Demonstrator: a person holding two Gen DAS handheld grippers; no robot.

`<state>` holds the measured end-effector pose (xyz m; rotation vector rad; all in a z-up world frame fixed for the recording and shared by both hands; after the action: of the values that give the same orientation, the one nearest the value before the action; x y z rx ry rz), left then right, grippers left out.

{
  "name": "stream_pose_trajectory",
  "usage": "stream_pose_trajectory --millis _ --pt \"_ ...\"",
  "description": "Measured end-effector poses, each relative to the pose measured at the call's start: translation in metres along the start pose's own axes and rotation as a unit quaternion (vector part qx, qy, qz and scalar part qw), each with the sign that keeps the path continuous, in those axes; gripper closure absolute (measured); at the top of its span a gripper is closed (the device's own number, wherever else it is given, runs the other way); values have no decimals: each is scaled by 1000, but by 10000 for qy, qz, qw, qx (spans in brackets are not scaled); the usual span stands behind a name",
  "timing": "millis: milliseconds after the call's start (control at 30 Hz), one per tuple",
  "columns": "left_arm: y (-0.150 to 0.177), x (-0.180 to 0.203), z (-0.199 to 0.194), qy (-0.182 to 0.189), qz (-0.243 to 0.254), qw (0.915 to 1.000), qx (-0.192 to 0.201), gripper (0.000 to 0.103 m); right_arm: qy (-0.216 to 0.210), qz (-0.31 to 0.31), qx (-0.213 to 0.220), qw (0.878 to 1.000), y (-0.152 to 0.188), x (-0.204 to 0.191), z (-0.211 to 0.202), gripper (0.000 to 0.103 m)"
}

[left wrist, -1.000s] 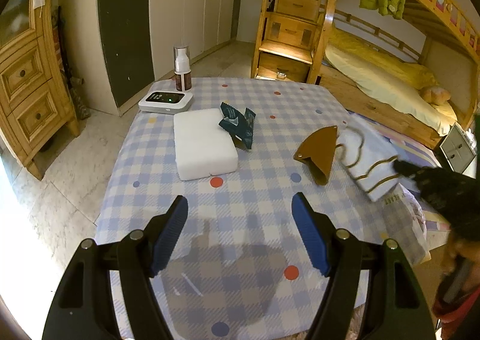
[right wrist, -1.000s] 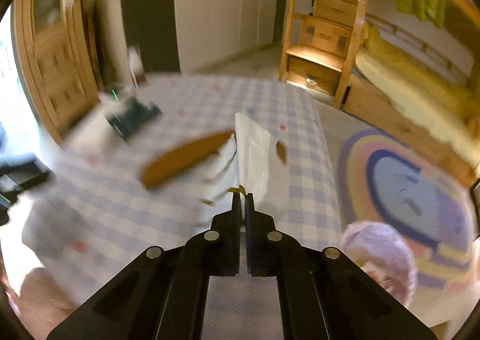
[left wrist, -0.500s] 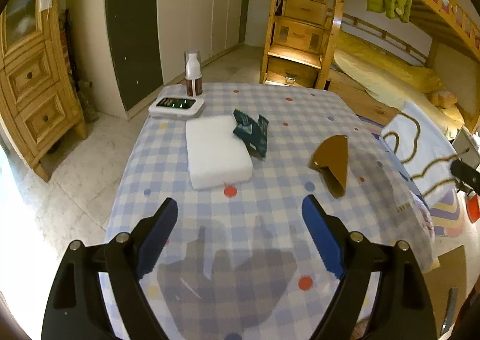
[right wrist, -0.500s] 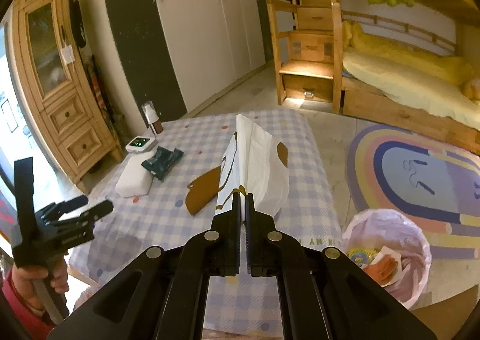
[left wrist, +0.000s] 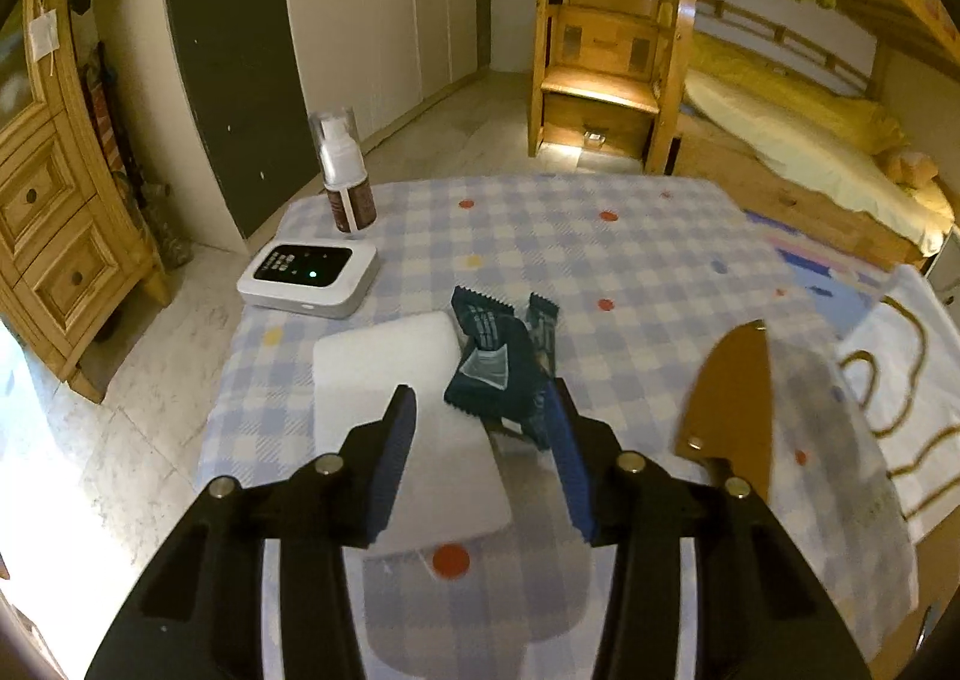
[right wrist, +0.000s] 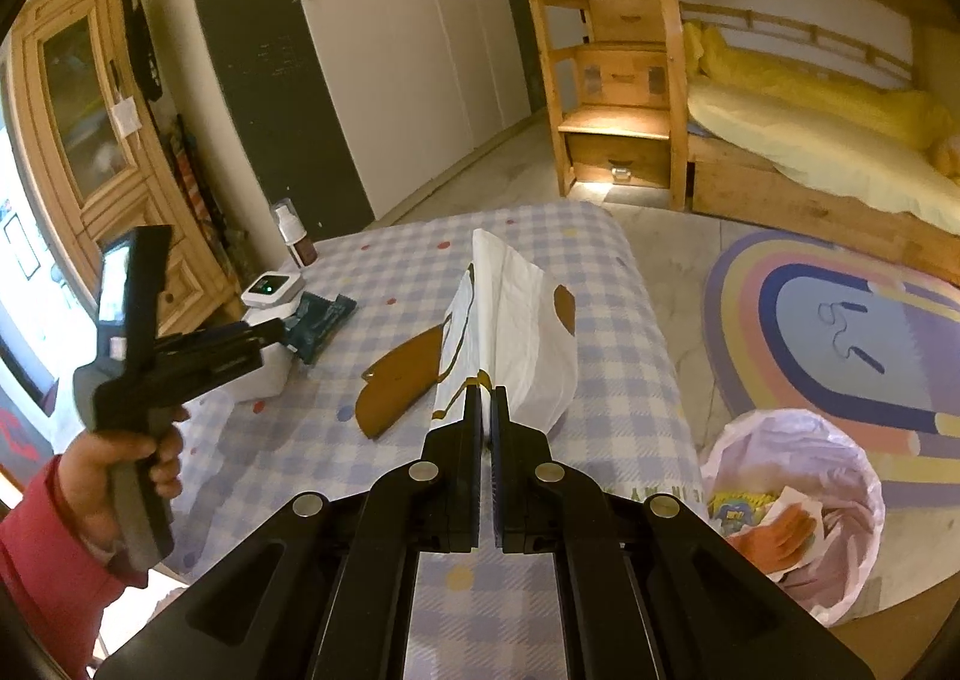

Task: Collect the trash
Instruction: 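Grasp the dark green wrapper with the left tool while the right tool holds the napkin, then carry the napkin and green wrapper over the pink bin and open both tools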

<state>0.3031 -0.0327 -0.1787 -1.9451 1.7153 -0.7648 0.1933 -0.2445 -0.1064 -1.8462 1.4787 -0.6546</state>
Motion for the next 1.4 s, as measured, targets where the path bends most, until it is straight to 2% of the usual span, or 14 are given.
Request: stream_pose_trajectory --millis 67,133,300,400,500,667,867,1167,1400 --pt "0 1 8 -12 24 10000 -74 60 -4 23 -16 10000 1 0 2 101" --pt "0 1 11 -16 59 10000 -51 67 -6 41 -28 10000 2 2 3 101" --pt "0 -1 12 -196 171 9996 53 91 -15 105 -41 9999 4 5 3 101" --pt "-4 -2 11 -127 158 9998 87 103 -7 158 -44 9999 7 6 2 101" --pt "-10 0 1 113 84 9998 163 103 37 214 4 9998 8 10 -4 101" --pt "-19 14 -53 880 -18 9948 515 103 107 317 201 9992 7 16 -25 101" --pt "7 46 -114 1466 311 9857 766 103 83 472 346 9983 12 24 -43 100" --pt "72 106 -137 1687 932 9800 495 103 170 490 222 9984 35 31 -59 100" --pt "111 174 -143 2189 1467 9645 190 103 492 734 150 9960 65 63 -80 100"
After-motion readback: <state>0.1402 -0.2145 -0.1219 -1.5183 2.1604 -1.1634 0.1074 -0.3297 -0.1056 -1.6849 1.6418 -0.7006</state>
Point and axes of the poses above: each gripper's, at about its wrist camera, not at the fingertips, and z roughly the way its jaws point, x to its right, y to its underside, the point moved 8 cm from there along z, roughly the way its jaws point, and after that the axes turned 13 degrees about -z, right-handed, at the moved point
